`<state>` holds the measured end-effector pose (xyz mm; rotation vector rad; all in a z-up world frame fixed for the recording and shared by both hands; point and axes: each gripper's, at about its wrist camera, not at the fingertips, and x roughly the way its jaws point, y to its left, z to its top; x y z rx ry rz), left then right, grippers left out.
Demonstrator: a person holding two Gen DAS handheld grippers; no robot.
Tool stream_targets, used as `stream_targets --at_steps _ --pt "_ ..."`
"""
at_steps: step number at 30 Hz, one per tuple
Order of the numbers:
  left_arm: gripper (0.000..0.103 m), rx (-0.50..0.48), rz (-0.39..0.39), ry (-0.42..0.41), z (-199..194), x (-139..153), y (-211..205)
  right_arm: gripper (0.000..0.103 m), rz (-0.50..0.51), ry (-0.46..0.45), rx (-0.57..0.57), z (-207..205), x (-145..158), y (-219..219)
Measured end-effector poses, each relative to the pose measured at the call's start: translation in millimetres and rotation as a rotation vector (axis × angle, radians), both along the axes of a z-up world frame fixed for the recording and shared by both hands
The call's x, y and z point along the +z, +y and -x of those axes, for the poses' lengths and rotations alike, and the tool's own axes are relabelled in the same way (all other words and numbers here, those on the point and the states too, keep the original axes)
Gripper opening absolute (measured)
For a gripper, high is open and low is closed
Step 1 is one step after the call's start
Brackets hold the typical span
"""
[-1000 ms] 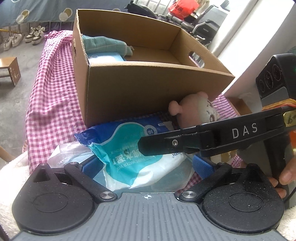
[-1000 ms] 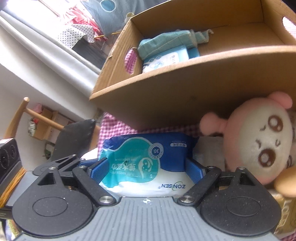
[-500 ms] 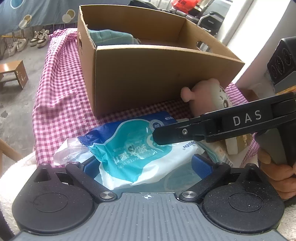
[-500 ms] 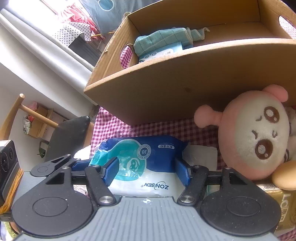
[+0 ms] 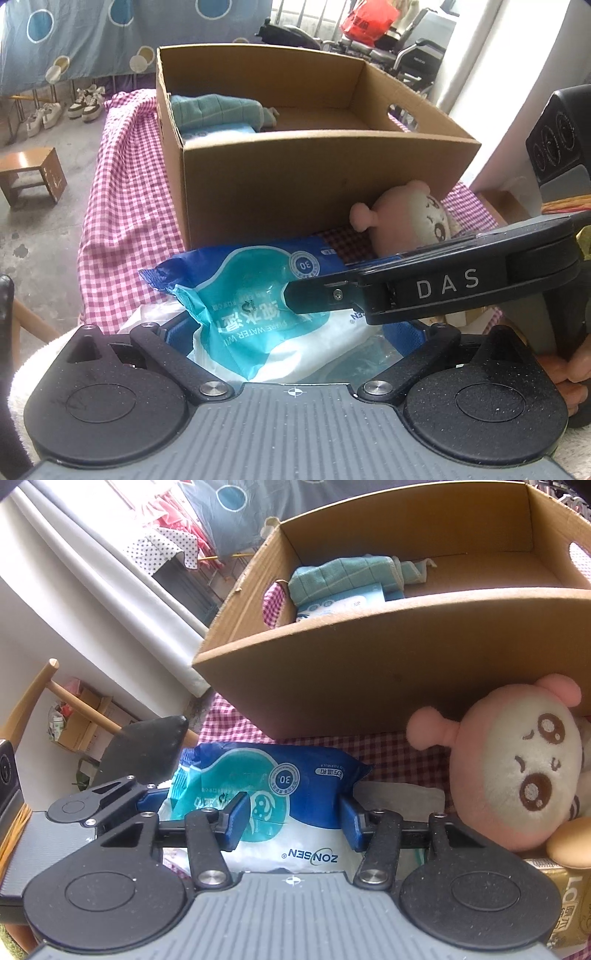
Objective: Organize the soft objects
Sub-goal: 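Lift the wet-wipes pack with the right gripper and carry it into the box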
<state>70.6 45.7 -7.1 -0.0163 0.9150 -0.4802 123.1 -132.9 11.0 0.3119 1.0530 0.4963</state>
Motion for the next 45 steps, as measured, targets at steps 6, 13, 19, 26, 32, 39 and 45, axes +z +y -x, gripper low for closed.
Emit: stream_targets --at_steps 6,13,19,26,32,39,45 --pt "0.101 0.021 -0.018 -0.105 10.0 33.8 -0.5 0.055 -0.036 -0.086 0.017 5.9 29.5 2.9" --pt "0.101 0.051 -0.018 -0.264 2.1 87.0 -3.6 0.055 -0.083 -0.243 0.052 -3.9 86.6 -0.3" --pt "0.101 0.036 0.002 -0.335 -29.9 111.8 -18.3 0.055 -0.091 -0.317 0.050 -32.2 122.2 -15.2" --pt "0.101 0.005 0.010 -0.280 -76.8 97.6 -37.2 0.055 -0.066 -0.242 0.040 -85.7 117.2 -37.3" --pt "0.101 -0.011 -0.005 -0.116 -119.4 58.6 -47.9 0.055 -0.055 -0.066 0.043 -138.9 75.5 -54.8" --pt "0.101 -0.011 -0.027 0.098 -142.5 25.1 -42.5 0.055 -0.046 0.192 0.103 -179.8 18.0 -61.8" --pt "0.102 -0.006 -0.042 0.085 -136.9 34.2 -32.2 0.056 -0.032 0.258 0.115 -195.6 2.6 -64.3"
